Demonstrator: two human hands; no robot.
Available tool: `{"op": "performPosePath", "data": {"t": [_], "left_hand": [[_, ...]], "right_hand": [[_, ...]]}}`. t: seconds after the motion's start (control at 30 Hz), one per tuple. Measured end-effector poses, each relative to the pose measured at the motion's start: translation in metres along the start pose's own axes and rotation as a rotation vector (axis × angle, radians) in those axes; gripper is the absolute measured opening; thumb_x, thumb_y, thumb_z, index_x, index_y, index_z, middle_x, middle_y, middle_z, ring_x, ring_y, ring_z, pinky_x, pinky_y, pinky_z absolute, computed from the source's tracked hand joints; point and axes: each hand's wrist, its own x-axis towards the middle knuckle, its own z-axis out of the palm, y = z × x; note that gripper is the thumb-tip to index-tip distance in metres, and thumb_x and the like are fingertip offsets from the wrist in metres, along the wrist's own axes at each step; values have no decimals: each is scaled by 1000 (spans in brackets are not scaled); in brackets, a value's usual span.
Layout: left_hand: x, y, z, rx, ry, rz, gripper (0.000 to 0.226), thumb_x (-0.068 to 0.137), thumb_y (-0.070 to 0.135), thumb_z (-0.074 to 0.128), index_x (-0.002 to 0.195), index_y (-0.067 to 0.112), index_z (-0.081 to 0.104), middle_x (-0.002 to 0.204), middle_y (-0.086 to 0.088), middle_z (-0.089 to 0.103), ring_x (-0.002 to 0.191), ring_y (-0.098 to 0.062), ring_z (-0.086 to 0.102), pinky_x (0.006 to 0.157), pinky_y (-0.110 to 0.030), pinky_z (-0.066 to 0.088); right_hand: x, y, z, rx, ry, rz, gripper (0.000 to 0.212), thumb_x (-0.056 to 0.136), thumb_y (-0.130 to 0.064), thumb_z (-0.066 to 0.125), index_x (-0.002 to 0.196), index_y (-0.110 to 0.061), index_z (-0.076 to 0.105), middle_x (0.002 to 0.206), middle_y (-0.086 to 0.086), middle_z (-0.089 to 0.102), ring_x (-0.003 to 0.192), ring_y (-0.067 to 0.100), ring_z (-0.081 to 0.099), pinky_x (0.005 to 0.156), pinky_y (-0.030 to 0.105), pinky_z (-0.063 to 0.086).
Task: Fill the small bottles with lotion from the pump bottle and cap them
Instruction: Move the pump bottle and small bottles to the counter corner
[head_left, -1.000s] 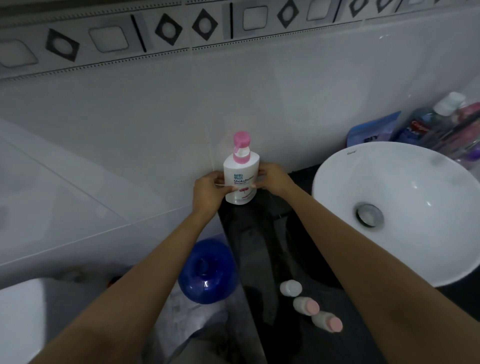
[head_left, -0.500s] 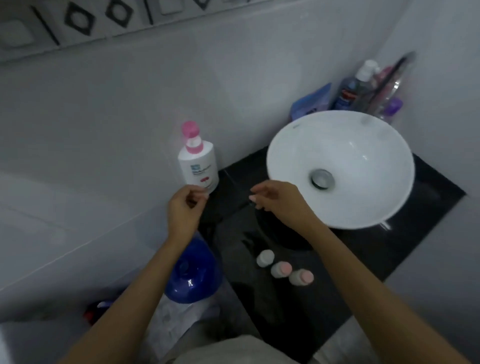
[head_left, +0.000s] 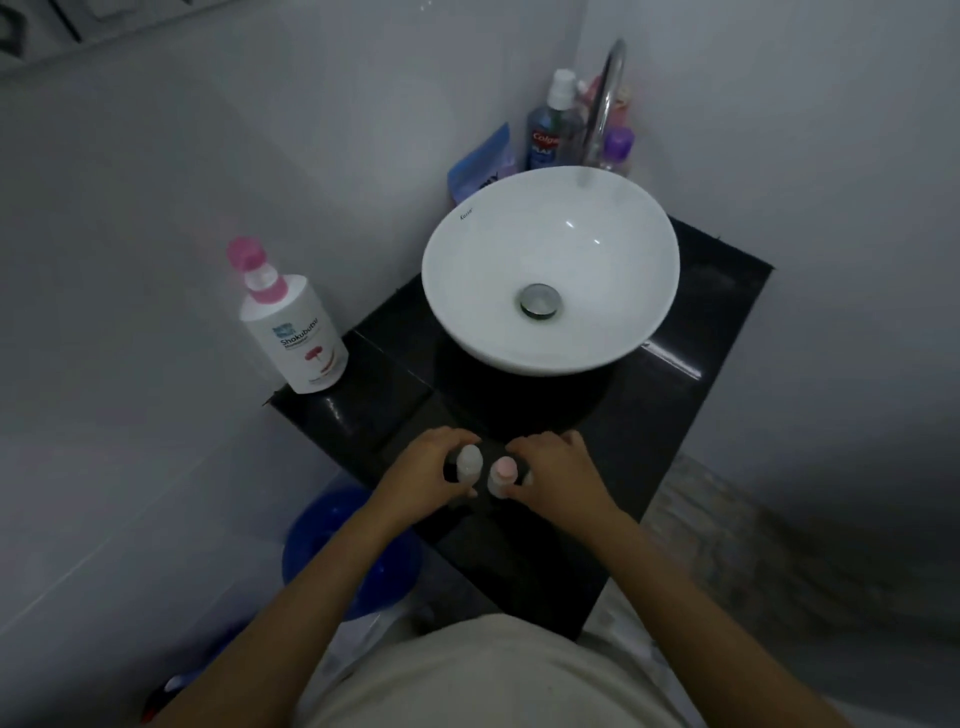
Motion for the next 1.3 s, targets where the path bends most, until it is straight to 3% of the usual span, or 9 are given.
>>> {"op": "performPosePath", "data": {"t": [0.13, 0.47, 0.6, 0.77, 0.87, 1.0, 1.17, 1.3], "left_hand": [[1, 1, 5, 26, 54, -28, 38, 72, 9, 76, 106, 20, 66, 108, 2, 64, 99, -13, 60, 88, -30, 50], [-6, 2, 2, 49, 96, -89, 29, 74, 15, 75, 102, 17, 66, 100, 1, 62, 91, -13, 60, 82, -37, 53], [-19, -6, -19, 37, 247, -163, 30, 74, 18, 74, 103, 20, 65, 99, 2, 61, 88, -14, 59, 79, -36, 53], [-28, -27, -59, -14, 493, -292, 30, 75, 13, 76, 103, 15, 65, 101, -2, 62, 86, -13, 58, 73, -22, 46], [-24, -40, -79, 4, 573, -385, 31, 77, 14, 75, 106, 11, 64, 104, -5, 61, 89, -17, 59, 78, -29, 49], [-12, -54, -95, -7, 624, -496, 29, 76, 15, 76, 101, 5, 64, 102, -13, 64, 90, -25, 61, 80, -41, 53], [1, -67, -103, -33, 689, -555, 21, 73, 11, 75, 90, 5, 64, 90, -9, 65, 82, -26, 62, 65, -29, 45], [8, -76, -103, -39, 692, -606, 19, 72, 12, 75, 87, 8, 63, 92, -11, 65, 76, -19, 54, 62, -26, 39]], "right_hand": [[3, -4, 3, -124, -50, -4, 26, 84, -41, 57, 99, -19, 59, 102, 0, 65, 98, 20, 53, 87, 36, 29], [9, -12, 2, -216, -57, -64, 27, 89, -40, 51, 102, -18, 59, 104, 0, 66, 101, 20, 53, 93, 36, 27], [22, -26, -6, -127, 15, -150, 27, 85, -42, 55, 100, -21, 60, 96, -3, 67, 95, 18, 56, 89, 34, 30], [66, -66, -20, 42, 26, -247, 25, 78, -37, 66, 94, -16, 63, 88, 1, 69, 87, 22, 62, 81, 34, 33], [103, -91, -21, 62, -7, -301, 21, 81, -32, 65, 92, -14, 61, 89, 4, 69, 87, 22, 63, 81, 31, 37], [152, -121, -14, 38, -73, -318, 25, 85, -30, 62, 96, -8, 61, 94, 10, 68, 89, 25, 63, 87, 41, 48], [187, -141, 3, 6, -122, -338, 26, 86, -28, 62, 101, -7, 59, 100, 12, 67, 93, 27, 63, 87, 41, 48], [202, -145, 17, -26, -129, -336, 24, 87, -26, 61, 101, -7, 59, 101, 12, 67, 93, 27, 63, 84, 36, 46]]}}
